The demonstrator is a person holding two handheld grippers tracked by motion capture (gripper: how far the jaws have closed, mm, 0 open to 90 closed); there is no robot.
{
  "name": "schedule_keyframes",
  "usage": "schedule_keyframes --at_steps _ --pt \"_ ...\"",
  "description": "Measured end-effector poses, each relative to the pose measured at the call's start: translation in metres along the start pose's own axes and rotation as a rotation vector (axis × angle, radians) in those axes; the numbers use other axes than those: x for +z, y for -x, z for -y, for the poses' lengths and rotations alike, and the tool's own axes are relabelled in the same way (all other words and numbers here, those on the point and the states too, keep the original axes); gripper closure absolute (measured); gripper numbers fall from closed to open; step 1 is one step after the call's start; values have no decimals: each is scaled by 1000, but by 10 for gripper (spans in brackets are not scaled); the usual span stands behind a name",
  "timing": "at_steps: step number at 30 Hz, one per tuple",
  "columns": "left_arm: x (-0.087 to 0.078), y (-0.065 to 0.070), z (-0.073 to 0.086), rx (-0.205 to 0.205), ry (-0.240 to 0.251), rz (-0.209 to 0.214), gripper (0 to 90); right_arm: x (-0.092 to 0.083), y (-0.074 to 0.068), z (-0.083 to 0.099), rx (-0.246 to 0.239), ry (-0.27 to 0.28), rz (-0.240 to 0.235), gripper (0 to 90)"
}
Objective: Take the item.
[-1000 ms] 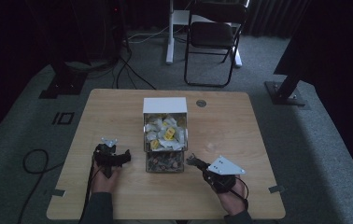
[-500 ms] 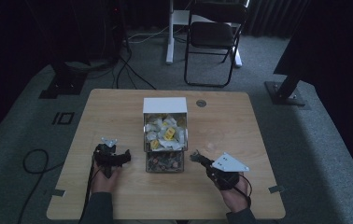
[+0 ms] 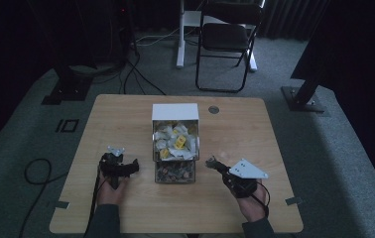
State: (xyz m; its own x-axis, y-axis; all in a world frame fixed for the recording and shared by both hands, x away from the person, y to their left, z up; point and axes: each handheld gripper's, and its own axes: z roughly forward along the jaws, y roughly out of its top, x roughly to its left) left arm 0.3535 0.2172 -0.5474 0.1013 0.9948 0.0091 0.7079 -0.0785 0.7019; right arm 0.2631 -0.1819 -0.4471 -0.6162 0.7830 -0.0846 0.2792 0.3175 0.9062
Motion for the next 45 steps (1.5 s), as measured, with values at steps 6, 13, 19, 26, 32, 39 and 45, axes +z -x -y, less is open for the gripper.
schedule_keyframes --at_steps 6,13,19,26,32,39,45 --pt "0 0 0 0 0 0 101 1 4 0 13 3 7 900" --pt "0 0 0 0 0 0 101 4 8 -2 17 3 13 900" --pt "0 0 0 0 0 0 101 6 12 -4 20 0 19 900" --pt "0 0 0 0 0 0 101 9 16 -7 35 7 23 900" --pt "0 0 0 0 0 0 101 12 18 -9 32 8 28 900" --pt "0 0 0 -1 1 0 102 15 25 -12 35 8 41 900" --pt "0 0 0 0 0 0 101 16 31 -14 39 5 53 900"
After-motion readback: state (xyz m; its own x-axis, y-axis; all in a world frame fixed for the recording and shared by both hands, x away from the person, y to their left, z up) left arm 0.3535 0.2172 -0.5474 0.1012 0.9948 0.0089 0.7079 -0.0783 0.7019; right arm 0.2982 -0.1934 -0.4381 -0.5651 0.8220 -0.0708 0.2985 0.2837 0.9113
